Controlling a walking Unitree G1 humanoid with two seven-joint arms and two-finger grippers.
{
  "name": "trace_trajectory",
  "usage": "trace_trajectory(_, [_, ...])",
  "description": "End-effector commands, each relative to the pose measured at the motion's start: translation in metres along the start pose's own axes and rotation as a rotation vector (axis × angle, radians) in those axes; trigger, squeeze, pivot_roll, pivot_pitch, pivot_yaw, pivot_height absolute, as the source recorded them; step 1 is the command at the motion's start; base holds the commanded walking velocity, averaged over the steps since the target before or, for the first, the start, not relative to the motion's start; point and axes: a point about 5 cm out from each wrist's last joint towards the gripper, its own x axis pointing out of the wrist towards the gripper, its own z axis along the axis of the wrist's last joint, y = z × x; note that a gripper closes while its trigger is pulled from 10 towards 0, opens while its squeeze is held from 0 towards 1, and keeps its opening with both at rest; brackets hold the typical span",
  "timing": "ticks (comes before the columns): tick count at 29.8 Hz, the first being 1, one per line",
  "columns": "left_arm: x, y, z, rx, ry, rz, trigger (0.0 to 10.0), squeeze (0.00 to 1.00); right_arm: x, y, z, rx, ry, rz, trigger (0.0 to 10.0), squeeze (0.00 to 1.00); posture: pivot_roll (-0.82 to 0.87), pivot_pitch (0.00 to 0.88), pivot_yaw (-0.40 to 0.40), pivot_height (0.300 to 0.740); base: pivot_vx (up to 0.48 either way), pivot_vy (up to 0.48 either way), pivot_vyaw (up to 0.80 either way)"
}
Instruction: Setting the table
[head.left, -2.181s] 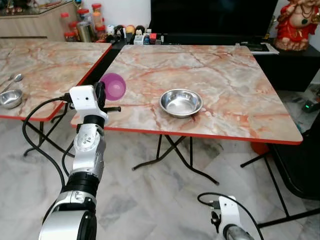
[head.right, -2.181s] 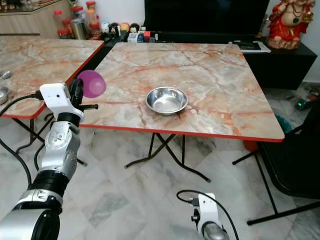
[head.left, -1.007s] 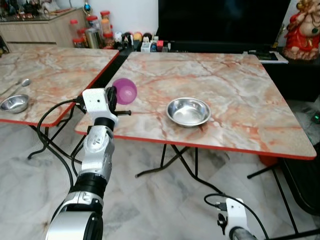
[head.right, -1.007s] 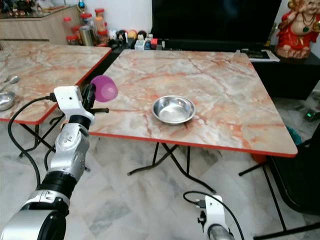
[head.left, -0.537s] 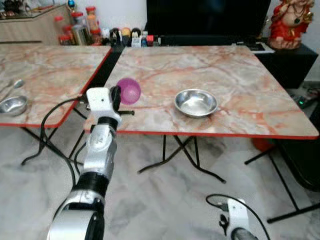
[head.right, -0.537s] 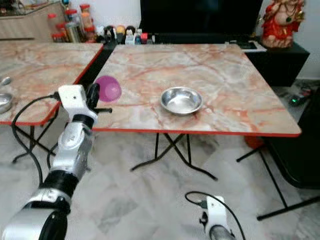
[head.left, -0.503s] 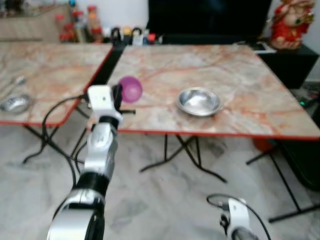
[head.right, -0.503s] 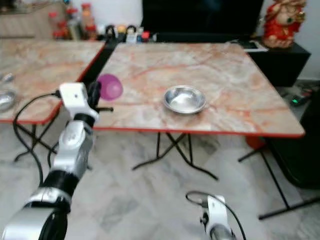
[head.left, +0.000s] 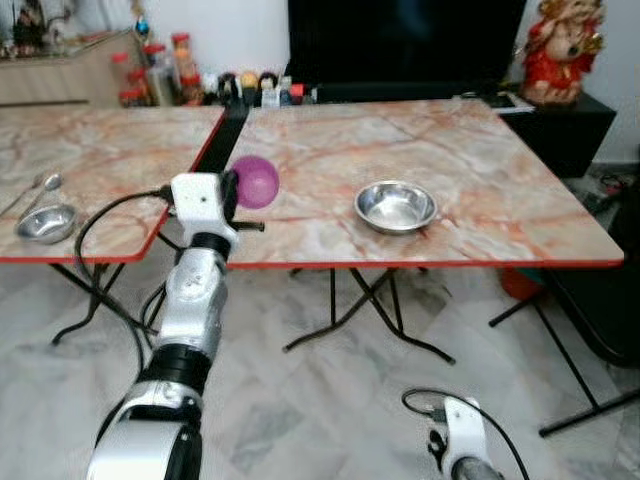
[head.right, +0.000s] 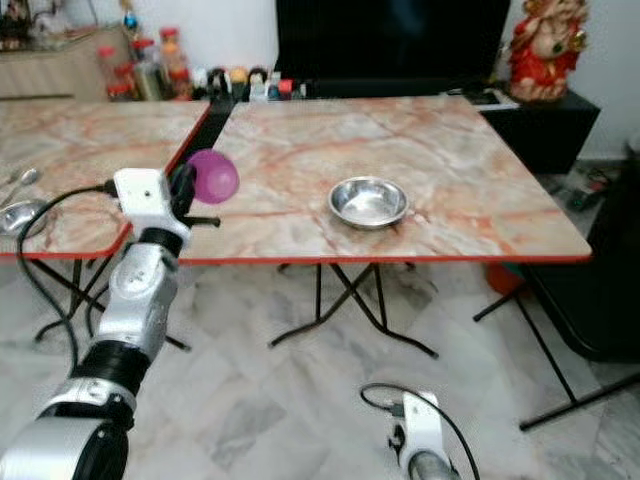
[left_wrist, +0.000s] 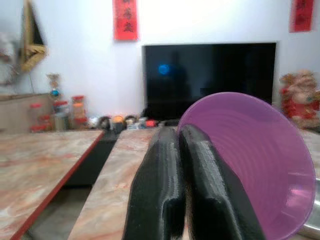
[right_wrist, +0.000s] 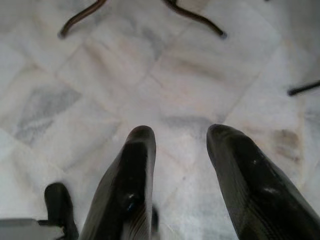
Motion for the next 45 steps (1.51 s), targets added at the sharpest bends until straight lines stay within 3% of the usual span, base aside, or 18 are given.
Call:
trace_trajectory(1, [0.003, 0.003, 0.005, 0.014, -0.012, -0.002, 10.0, 0.00, 0.001, 0.004, 0.006, 0.011, -0.017, 0.007, 10.0, 0.00, 0.03, 0.000, 0.043, 0.740, 0.322, 0.000, 0.00])
trace_trajectory(45, [0.004, -0.001, 0.004, -0.006, 0.001, -0.025, 10.0, 0.00, -0.001, 0.004, -0.004, -0.004, 0.013, 0.002, 10.0, 0.00, 0.02, 0.000, 0.052, 0.740, 0.322, 0.000, 0.00])
